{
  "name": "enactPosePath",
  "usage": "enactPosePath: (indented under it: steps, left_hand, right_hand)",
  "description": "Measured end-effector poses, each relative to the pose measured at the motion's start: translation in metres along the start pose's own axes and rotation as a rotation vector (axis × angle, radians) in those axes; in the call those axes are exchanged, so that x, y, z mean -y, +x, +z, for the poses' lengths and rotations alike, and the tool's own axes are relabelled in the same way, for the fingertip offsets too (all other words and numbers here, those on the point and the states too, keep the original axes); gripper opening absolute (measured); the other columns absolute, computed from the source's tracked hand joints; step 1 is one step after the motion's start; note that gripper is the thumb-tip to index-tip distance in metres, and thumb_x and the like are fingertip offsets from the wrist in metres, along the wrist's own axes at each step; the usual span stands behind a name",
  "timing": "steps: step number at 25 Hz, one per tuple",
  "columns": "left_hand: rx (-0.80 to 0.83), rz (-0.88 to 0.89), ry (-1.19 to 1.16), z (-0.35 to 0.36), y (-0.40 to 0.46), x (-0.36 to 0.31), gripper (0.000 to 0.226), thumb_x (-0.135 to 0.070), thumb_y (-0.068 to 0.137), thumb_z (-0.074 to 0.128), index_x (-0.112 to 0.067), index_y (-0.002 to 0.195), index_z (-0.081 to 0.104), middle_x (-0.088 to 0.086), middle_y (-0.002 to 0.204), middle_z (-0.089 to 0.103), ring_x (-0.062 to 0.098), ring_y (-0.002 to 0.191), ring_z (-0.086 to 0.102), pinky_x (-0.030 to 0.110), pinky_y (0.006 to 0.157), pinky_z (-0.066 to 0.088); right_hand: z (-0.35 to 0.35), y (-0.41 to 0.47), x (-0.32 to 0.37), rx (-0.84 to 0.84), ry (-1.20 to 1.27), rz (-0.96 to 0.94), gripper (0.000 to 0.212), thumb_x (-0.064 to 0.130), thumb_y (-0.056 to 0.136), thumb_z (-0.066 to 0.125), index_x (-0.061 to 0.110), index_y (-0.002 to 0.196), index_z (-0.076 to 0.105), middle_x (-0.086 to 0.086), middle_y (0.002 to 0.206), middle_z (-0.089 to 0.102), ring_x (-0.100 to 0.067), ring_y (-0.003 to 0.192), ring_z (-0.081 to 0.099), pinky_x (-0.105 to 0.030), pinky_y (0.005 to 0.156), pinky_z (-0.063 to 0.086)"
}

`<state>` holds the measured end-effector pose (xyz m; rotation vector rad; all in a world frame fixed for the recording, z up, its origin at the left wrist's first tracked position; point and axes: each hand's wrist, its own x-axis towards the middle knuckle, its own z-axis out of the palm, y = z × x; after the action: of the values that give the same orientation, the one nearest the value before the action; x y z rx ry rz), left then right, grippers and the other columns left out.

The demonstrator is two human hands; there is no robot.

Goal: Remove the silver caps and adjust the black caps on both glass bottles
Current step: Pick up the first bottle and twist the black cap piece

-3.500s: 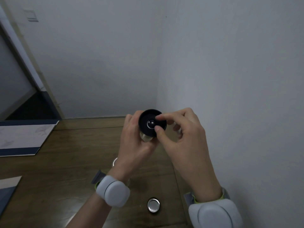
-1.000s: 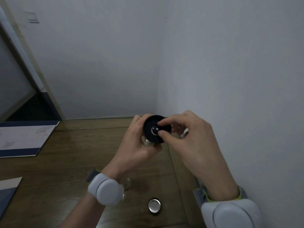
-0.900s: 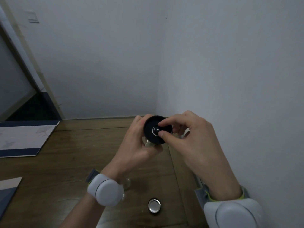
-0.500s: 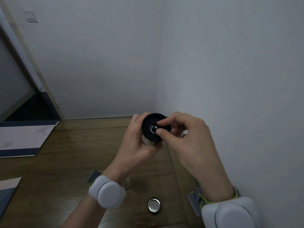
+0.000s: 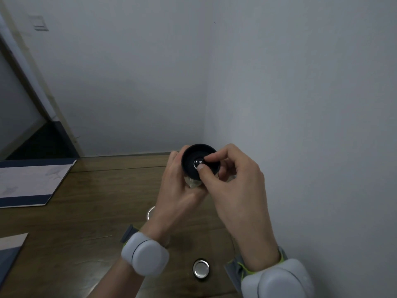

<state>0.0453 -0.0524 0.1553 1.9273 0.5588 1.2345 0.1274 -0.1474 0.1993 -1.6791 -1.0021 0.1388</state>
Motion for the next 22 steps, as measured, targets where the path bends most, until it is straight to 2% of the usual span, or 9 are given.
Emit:
enactPosePath:
  steps: [3, 6, 8, 10, 13, 16, 18, 22]
  left_hand:
    - [-0.032, -0.017, -0.013, 0.002, 0.000, -0.002, 0.050, -0.027, 0.073, 0.073, -0.062, 0.105, 0.060, -0.022, 0.104, 0.064, 0.033, 0.104, 0.063, 0.058, 0.088, 0.054]
    - [-0.059, -0.032, -0.014, 0.004, 0.000, 0.000, 0.037, -0.023, 0.077, 0.075, -0.043, 0.106, 0.063, -0.017, 0.103, 0.063, 0.035, 0.103, 0.063, 0.060, 0.086, 0.054]
    - [-0.085, -0.027, -0.010, 0.005, -0.001, -0.002, 0.031, -0.034, 0.078, 0.072, -0.043, 0.105, 0.062, -0.016, 0.102, 0.062, 0.035, 0.101, 0.063, 0.058, 0.085, 0.054]
    - [-0.112, -0.012, -0.009, 0.006, -0.001, -0.006, 0.029, -0.041, 0.078, 0.069, -0.047, 0.104, 0.058, -0.025, 0.100, 0.061, 0.034, 0.100, 0.062, 0.054, 0.084, 0.054]
    - [-0.148, 0.007, 0.009, 0.008, -0.002, -0.009, 0.028, -0.042, 0.081, 0.068, -0.046, 0.105, 0.055, -0.038, 0.099, 0.057, 0.036, 0.099, 0.060, 0.054, 0.083, 0.054]
    - [-0.187, 0.035, 0.057, 0.010, -0.002, -0.008, 0.027, -0.041, 0.084, 0.064, -0.035, 0.109, 0.057, -0.046, 0.100, 0.052, 0.033, 0.097, 0.056, 0.040, 0.083, 0.052]
    - [-0.188, 0.055, 0.070, 0.009, 0.000, -0.007, 0.034, -0.044, 0.083, 0.059, -0.025, 0.111, 0.059, -0.044, 0.100, 0.052, 0.031, 0.097, 0.054, 0.032, 0.080, 0.048]
    - [-0.160, 0.065, 0.098, 0.004, 0.000, 0.001, 0.034, -0.015, 0.079, 0.069, -0.026, 0.110, 0.062, -0.039, 0.099, 0.055, 0.028, 0.096, 0.053, 0.035, 0.079, 0.047]
  right_hand:
    - [0.006, -0.003, 0.003, -0.051, 0.013, -0.007, 0.015, 0.032, 0.084, 0.075, 0.028, 0.083, 0.061, 0.011, 0.070, 0.053, -0.008, 0.068, 0.056, -0.017, 0.058, 0.042]
    - [0.012, -0.005, 0.006, -0.108, 0.017, 0.001, 0.017, 0.031, 0.083, 0.076, 0.027, 0.082, 0.059, 0.012, 0.070, 0.051, -0.008, 0.065, 0.054, -0.013, 0.057, 0.039]
    - [0.016, -0.007, 0.007, -0.139, 0.030, 0.002, 0.018, 0.030, 0.083, 0.076, 0.026, 0.083, 0.058, 0.012, 0.071, 0.049, -0.007, 0.065, 0.052, -0.011, 0.057, 0.039]
    - [0.020, -0.008, 0.009, -0.165, 0.053, -0.001, 0.018, 0.029, 0.083, 0.076, 0.025, 0.084, 0.058, 0.012, 0.074, 0.049, -0.005, 0.064, 0.051, -0.007, 0.058, 0.039]
    - [0.027, -0.010, 0.012, -0.217, 0.066, -0.008, 0.019, 0.028, 0.084, 0.075, 0.025, 0.086, 0.057, 0.008, 0.081, 0.054, -0.002, 0.066, 0.051, -0.003, 0.059, 0.039]
    - [0.031, -0.012, 0.012, -0.236, 0.049, -0.026, 0.018, 0.027, 0.085, 0.074, 0.024, 0.081, 0.057, 0.010, 0.083, 0.053, -0.004, 0.070, 0.054, -0.004, 0.063, 0.040]
    - [0.028, -0.012, 0.011, -0.220, 0.032, -0.042, 0.016, 0.029, 0.085, 0.074, 0.026, 0.083, 0.058, 0.013, 0.082, 0.050, -0.005, 0.071, 0.055, -0.007, 0.063, 0.042]
    - [0.011, -0.001, 0.006, -0.117, -0.060, -0.066, 0.020, 0.036, 0.080, 0.076, 0.031, 0.090, 0.059, 0.011, 0.077, 0.047, -0.008, 0.071, 0.054, -0.015, 0.061, 0.042]
